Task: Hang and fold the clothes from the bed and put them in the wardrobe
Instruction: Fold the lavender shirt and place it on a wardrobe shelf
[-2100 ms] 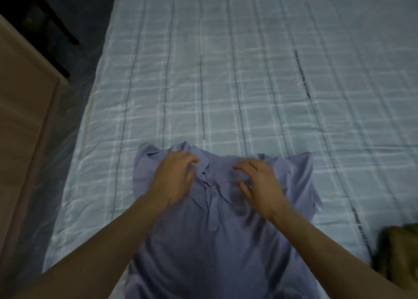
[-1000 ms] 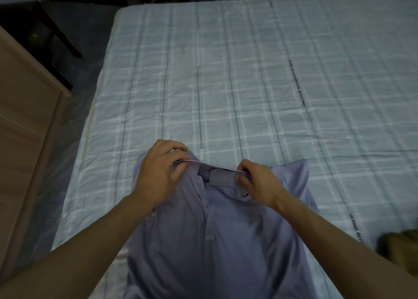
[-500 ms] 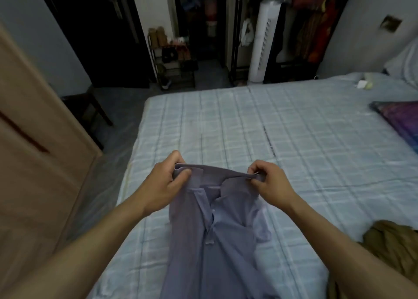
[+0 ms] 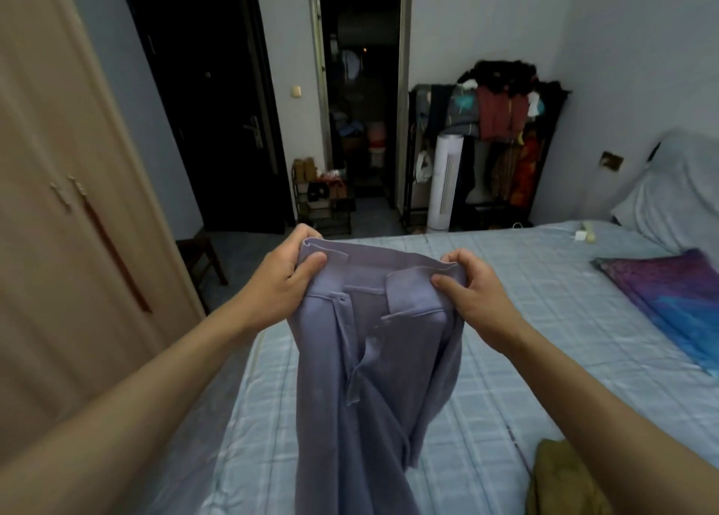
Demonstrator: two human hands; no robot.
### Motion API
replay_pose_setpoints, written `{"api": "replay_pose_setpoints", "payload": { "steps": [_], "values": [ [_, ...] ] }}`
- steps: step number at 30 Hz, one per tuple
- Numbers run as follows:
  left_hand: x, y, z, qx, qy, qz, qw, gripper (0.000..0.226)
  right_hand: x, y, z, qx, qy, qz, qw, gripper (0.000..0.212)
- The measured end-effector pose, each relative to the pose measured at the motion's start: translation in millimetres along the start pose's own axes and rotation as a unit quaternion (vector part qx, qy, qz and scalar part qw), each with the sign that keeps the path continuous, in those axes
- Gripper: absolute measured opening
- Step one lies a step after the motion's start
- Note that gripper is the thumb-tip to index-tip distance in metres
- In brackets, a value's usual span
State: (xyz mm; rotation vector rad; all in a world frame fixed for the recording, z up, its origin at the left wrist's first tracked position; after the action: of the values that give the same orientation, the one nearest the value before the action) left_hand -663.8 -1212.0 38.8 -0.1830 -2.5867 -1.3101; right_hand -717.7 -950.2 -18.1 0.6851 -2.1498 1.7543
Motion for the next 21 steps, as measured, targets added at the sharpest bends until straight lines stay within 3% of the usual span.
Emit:
{"api": "replay_pose_setpoints", "payload": {
  "steps": [3,7,13,19,21],
  "values": [
    [-25,27,-17,-0.015,0.014,0.005,1.0,0.011,-8,-50,-11,-0.005,0.042,-0.044,0.998,0.018],
    [-47,45,-32,-0.031,0.034,-0.032,0.998,0.008,-16,-81,-18,0.044,0.078,0.012,0.996,0.041],
    [-71,53,-57,-0.05,0.033,-0.068,0.996,0.005,-48,-107,3,0.188,-0.039,0.168,0.967,0.028],
    [-95,50,-62,-0.141,-0.088,-0.1,0.981,0.039,-62,-125,2,0.15,-0.057,0.097,0.982,0.027],
    [-99,49,-65,-0.131,-0.095,-0.079,0.984,0.035,-62,-136,1,0.098,-0.053,0.036,0.993,0.026]
  ]
}}
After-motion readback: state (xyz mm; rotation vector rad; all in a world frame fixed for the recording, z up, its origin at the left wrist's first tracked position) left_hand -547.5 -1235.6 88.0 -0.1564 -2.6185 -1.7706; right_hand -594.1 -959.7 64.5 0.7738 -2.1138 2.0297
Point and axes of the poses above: each hand's wrist, its own x-axis towards the middle knuckle, its own z-axis out of the palm, y = z × x, the point moved 8 cm from there along x, towards the middle knuckle, and after that the axes turned 14 degrees about -z, right-handed, at the moved point
